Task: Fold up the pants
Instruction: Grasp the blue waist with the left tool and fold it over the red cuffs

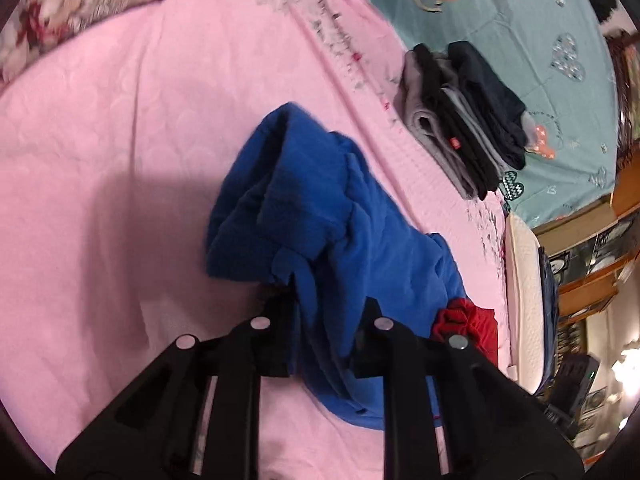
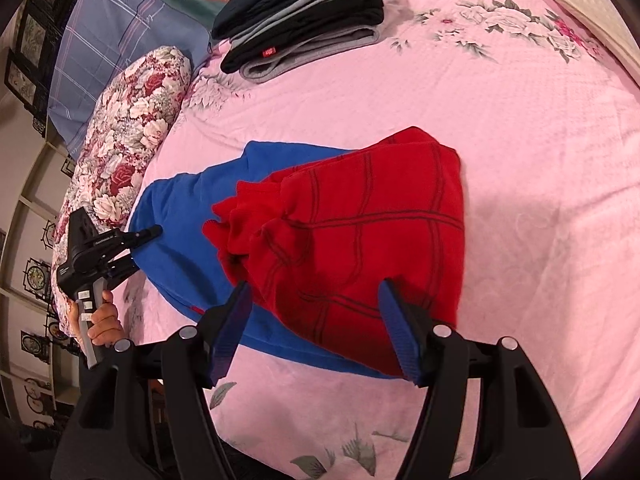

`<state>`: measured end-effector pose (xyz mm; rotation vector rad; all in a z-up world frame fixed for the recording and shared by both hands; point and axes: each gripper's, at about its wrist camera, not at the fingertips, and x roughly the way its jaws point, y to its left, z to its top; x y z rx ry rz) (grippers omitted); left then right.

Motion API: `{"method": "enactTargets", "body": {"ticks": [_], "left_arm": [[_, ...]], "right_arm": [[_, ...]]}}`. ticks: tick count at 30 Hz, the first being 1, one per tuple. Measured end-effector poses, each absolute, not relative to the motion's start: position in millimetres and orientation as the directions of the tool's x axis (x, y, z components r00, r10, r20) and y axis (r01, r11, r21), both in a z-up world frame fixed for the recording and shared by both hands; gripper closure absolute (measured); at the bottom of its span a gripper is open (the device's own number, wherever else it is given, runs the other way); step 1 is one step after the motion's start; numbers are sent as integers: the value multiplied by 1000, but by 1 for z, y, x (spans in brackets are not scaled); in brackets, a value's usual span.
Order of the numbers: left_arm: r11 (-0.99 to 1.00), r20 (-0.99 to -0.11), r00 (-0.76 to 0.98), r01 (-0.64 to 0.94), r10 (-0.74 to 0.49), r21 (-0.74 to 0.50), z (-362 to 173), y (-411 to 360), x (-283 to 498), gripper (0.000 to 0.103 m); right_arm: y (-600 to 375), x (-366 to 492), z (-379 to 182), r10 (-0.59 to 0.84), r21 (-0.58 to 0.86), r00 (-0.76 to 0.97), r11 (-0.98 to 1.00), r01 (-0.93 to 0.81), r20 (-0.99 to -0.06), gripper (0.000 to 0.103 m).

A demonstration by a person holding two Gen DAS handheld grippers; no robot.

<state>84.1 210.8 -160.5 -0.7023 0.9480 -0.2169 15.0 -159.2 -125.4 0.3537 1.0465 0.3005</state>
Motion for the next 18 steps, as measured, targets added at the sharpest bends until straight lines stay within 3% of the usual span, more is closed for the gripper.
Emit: {"method": "enactTargets", "body": {"ticks": [6,7,8,9,15,18], "left_arm": [[789,-611,650,-28,-452,-614,-124,206,67,87],[790,-605,654,-18,-454,-613,-120,206,65,87],[793,-602,656,-8,-456,-609,-116,204,63,87],[796,-600,658,-1,-455,-605,-114,202,63,87],[833,-606,664,45,-438,-552,-104,185,59,87],[880,-625,669,93,-402,-466,-93,161,58,87]], "right_arm": [[-104,48,-110,454,409,415,891,-197,-789,37],[-94,53,-106,468,409,420,883,-228,-777,45],[-80,59,-102,468,389,434,883,-264,-769,68],[-64,67,-101,451,352,433,889,-292,-780,80],[-1,109,-144,411,308,310,892,-330,-857,84],[2,111,-163,406,317,258,891,-325,-877,86]]}}
